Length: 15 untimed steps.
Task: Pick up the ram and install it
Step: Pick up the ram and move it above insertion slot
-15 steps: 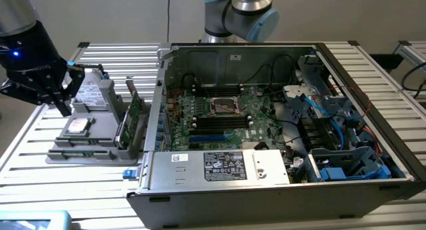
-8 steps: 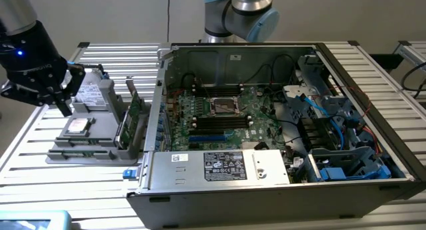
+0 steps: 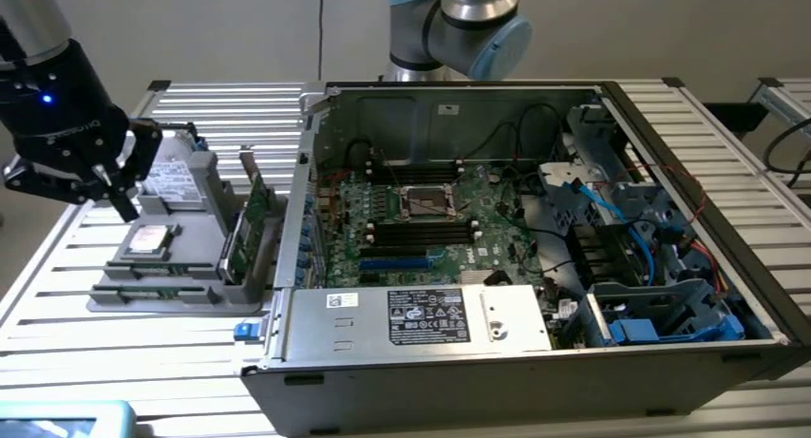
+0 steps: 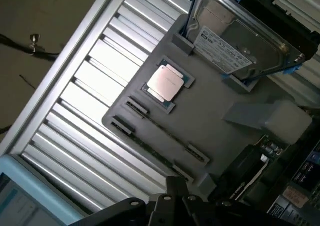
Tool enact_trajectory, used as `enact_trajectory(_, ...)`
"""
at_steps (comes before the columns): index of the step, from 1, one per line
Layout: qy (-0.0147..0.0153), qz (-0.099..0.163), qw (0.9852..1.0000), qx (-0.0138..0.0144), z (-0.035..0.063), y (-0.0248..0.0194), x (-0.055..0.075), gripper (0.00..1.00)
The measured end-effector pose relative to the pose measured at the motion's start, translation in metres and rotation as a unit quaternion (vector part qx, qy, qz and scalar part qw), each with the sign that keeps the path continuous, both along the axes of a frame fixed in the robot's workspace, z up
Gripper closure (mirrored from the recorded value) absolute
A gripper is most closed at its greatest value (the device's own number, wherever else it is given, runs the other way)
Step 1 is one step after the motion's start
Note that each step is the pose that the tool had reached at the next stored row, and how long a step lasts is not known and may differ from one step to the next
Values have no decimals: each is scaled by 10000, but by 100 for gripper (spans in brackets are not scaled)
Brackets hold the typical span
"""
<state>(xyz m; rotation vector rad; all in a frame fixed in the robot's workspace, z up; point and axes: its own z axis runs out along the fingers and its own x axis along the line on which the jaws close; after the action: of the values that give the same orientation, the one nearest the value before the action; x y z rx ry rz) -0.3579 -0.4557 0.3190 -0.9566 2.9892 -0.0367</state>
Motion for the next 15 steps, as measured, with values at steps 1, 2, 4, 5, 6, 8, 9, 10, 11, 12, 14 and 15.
enact_trajectory(1, 0, 91, 10000, 0, 0, 0, 0, 89)
enact_trajectory(2, 0, 180, 9998, 0, 0, 0, 0, 89)
enact_trajectory(4, 0, 360, 9994, 0, -1, 0, 0, 89)
enact_trajectory(5, 0, 455, 9990, 0, -1, 0, 0, 89)
enact_trajectory(6, 0, 545, 9985, 0, -1, 0, 0, 89)
enact_trajectory(8, 0, 717, 9974, 0, -1, 0, 0, 89)
enact_trajectory(9, 0, 796, 9968, 0, -1, 0, 0, 89)
enact_trajectory(10, 0, 881, 9961, 0, -1, 0, 0, 89)
enact_trajectory(11, 0, 964, 9953, 0, -1, 0, 0, 89)
enact_trajectory(12, 0, 1049, 9945, 0, -2, 0, 0, 89)
enact_trajectory(14, 0, 1218, 9926, 0, -2, 0, 0, 89)
enact_trajectory(15, 0, 1304, 9915, 0, -2, 0, 0, 89)
